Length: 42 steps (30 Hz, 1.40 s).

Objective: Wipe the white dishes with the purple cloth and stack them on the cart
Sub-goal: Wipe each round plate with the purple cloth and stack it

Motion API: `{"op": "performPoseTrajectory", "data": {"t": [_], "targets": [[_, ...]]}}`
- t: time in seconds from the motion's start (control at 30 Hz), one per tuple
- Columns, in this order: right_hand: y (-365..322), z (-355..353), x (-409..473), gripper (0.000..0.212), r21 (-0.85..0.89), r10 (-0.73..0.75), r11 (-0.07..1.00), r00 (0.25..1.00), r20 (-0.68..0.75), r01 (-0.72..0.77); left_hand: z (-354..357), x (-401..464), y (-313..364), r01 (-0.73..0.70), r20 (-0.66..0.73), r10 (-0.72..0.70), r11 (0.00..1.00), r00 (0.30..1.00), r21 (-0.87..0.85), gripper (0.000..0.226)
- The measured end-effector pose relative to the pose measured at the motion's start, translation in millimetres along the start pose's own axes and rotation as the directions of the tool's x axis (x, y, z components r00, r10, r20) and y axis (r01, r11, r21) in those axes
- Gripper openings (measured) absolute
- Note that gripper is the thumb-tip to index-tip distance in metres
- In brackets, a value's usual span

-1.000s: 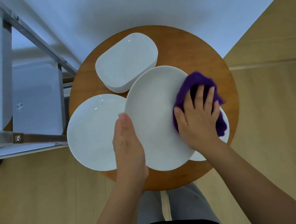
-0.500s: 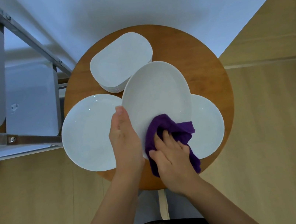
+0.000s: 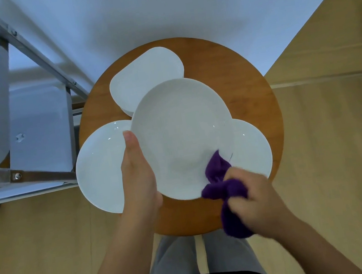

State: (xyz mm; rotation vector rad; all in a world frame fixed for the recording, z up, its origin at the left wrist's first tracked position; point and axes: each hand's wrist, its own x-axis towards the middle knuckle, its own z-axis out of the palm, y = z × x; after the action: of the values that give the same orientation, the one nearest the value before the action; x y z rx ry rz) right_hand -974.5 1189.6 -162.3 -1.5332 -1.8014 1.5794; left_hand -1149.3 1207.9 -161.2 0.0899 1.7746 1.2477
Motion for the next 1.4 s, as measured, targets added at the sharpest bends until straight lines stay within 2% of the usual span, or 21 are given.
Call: {"op": "performPoseTrajectory", "data": {"t": [0.03,0.07,0.13,0.2,0.23,0.3,0.37,0.47,0.6,0.7,0.8,0.97,1.07,1.17,1.23,1.3,1.37,1.4], "targets": [[-3,-11,0,0.007,0.152,0.021,0.988,0.997,-0.074,-0.009,-1,-1,-1,-0.004,0.005,0.004,1.0,1.0,0.001,0.021],[-6,-20,2,0.01,0.222,0.003,0.974,0.986,-0.164,0.034,-3,-1,-1,-0.005,0.014,0.005,1.0,1.0,0.0,0.02],[-16,-33,10,0.018,0.159,-0.115,0.973,0.946,-0.304,0.169,-5,-3,-1,0.008,0.052,-0.007,1.0,0.999,-0.009,0.02],[-20,-38,23,0.029,-0.067,-0.249,0.968,0.92,-0.302,0.24,-8,-5,0,0.01,0.127,-0.007,1.0,0.992,-0.022,0.026],[-19,-38,31,0.037,-0.267,-0.301,0.935,0.918,-0.258,0.232,-10,-6,0,0.001,0.165,0.002,1.0,0.986,-0.018,0.031],[-11,-39,43,0.055,-0.639,-0.346,0.742,0.933,-0.104,0.203,-10,-10,2,-0.026,0.193,0.025,1.0,0.981,0.004,0.027],[-7,-37,46,0.061,-0.77,-0.31,0.612,0.95,-0.026,0.179,-10,-10,1,-0.044,0.181,0.045,0.999,0.982,-0.011,0.024],[1,-27,37,0.066,-0.782,-0.233,0.614,0.971,-0.05,0.108,-5,-13,-3,-0.014,0.142,0.02,0.999,0.99,-0.044,0.029],[4,0,21,0.07,-0.705,-0.1,0.705,0.995,0.007,0.076,3,-11,-4,0.002,0.122,0.012,0.993,0.992,-0.116,0.033],[-3,24,9,0.078,-0.624,-0.109,0.77,0.991,0.078,0.133,11,-11,-6,0.047,0.134,-0.026,0.987,0.991,-0.156,0.047],[-18,43,5,0.078,-0.588,-0.197,0.78,0.976,0.092,0.213,15,-15,-18,0.122,0.124,-0.101,0.977,0.987,-0.178,0.053],[-19,38,5,0.059,-0.437,-0.327,0.835,0.94,0.096,0.335,14,-13,-19,0.157,0.132,-0.127,0.957,0.983,-0.245,0.056],[-12,31,0,0.04,-0.38,-0.371,0.848,0.926,0.075,0.37,12,-10,-20,0.154,0.132,-0.121,0.948,0.984,-0.278,0.044],[-7,20,-9,0.02,-0.418,-0.36,0.83,0.927,0.103,0.369,5,-6,-24,0.153,0.121,-0.126,0.957,0.985,-0.248,0.035],[-13,8,-11,0.006,-0.577,-0.25,0.755,0.951,0.184,0.31,0,-4,-27,0.149,0.104,-0.127,0.957,0.986,-0.25,0.028],[-21,-8,-10,0.016,-0.772,0.022,0.619,0.98,0.197,0.141,-4,-2,-29,0.158,0.089,-0.139,0.953,0.986,-0.258,0.024],[-25,-19,-13,0.026,-0.771,0.087,0.637,0.995,0.051,-0.016,-7,-1,-30,0.148,0.072,-0.134,0.95,0.988,-0.274,0.024],[-27,-21,-14,0.027,-0.71,0.04,0.701,0.998,-0.052,-0.065,-7,-1,-29,0.139,0.061,-0.127,0.949,0.99,-0.281,0.024]]}}
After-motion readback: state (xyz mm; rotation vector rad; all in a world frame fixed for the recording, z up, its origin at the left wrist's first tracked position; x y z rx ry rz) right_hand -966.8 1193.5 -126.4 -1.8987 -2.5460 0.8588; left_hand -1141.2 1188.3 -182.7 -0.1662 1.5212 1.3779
